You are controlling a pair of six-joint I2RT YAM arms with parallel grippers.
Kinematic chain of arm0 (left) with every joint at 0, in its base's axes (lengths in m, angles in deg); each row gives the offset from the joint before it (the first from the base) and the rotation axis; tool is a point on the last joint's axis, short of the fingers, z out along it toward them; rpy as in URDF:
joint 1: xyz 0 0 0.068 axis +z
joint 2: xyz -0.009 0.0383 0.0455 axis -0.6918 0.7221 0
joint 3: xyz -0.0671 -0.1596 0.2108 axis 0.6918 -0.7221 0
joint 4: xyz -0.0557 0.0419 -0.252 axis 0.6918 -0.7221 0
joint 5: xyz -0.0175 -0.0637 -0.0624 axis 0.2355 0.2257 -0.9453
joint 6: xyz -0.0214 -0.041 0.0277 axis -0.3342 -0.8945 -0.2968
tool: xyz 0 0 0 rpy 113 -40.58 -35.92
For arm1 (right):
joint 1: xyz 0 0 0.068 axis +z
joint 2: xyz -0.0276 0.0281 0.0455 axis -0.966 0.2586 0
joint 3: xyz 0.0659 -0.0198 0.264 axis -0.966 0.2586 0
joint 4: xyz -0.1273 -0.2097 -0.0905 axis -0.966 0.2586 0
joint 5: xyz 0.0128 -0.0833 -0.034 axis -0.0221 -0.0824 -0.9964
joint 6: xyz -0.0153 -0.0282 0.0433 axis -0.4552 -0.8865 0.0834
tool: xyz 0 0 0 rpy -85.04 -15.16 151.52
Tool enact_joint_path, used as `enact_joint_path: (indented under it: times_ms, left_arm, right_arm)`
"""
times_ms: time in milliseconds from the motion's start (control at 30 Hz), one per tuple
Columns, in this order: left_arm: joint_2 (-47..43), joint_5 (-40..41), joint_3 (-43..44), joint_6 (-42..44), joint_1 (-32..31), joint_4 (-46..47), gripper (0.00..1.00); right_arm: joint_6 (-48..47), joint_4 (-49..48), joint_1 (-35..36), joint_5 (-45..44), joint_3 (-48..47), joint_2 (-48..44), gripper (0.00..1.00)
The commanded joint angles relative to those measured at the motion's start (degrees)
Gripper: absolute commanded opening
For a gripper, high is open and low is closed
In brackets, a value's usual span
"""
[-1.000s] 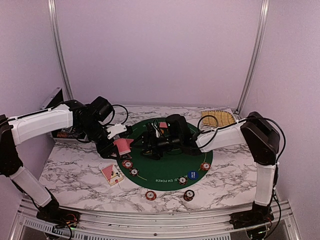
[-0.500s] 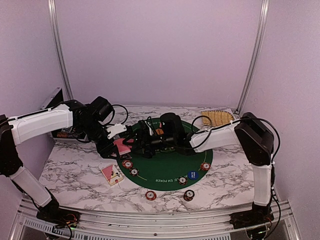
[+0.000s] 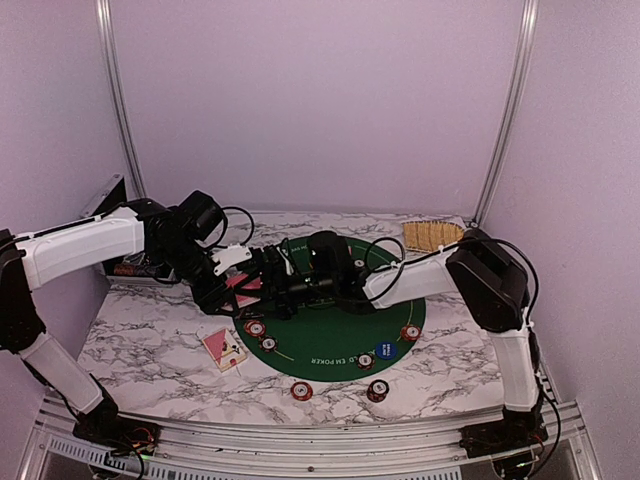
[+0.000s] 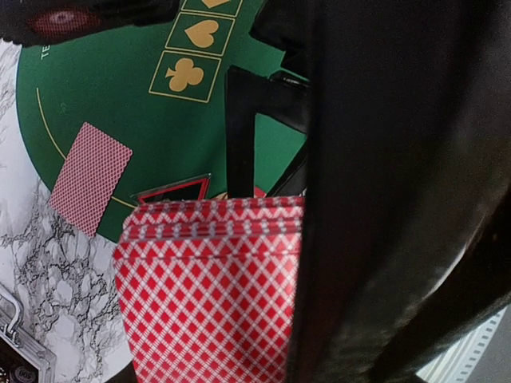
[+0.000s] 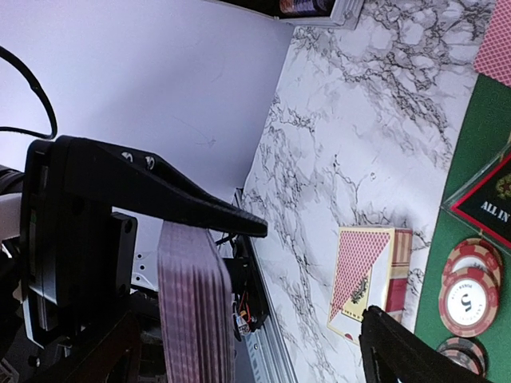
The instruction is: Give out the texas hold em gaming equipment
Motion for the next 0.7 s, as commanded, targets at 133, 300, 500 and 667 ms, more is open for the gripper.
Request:
enact_joint_path:
  times_ms: [133,300,500,667]
  left_arm:
    - [-2.0,-2.3,1.6,0.0,-0.2,0.3,0.0]
    - [-2.2,-2.4,1.6,-0.1,-0.2,0.3,0.0]
    - [-2.6,-2.7,1.1,-0.1,-0.2,0.3,0.0]
    - [-2.8,-2.6,1.0,0.1,-0.2,0.3,0.0]
  right_arm:
    - [3.5,-4.4,1.4,0.3,-6.5,4.7,0.9]
    - [4.6,-4.8,1.3,-0.5,-7.1,5.7,0.83]
    - [4.8,-4.5,0.3,-2.1,-5.0,5.2,0.76]
    - [4.3,-4.0,-1.0,-2.6,-2.6,3.8,0.72]
